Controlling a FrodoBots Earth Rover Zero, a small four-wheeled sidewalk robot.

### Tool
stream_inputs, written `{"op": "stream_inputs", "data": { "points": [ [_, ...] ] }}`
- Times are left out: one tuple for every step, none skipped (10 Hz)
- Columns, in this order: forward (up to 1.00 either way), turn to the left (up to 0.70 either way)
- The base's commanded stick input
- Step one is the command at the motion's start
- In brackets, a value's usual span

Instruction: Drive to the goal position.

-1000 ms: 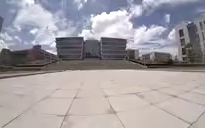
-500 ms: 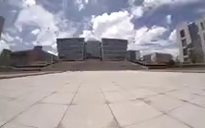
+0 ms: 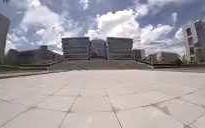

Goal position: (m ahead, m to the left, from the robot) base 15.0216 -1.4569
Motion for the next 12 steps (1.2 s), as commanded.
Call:
{"op": "stream_inputs", "data": {
  "points": [
    [0.7, 0.02],
    [0.7, 0.02],
    [0.7, 0.02],
    [0.7, 0.03],
    [0.7, 0.02],
    [0.7, 0.02],
    [0.7, 0.03],
    [0.7, 0.03],
    [0.7, 0.03],
    [0.7, 0.02],
    [0.7, 0.02],
    [0.7, 0.02]
  ]
}}
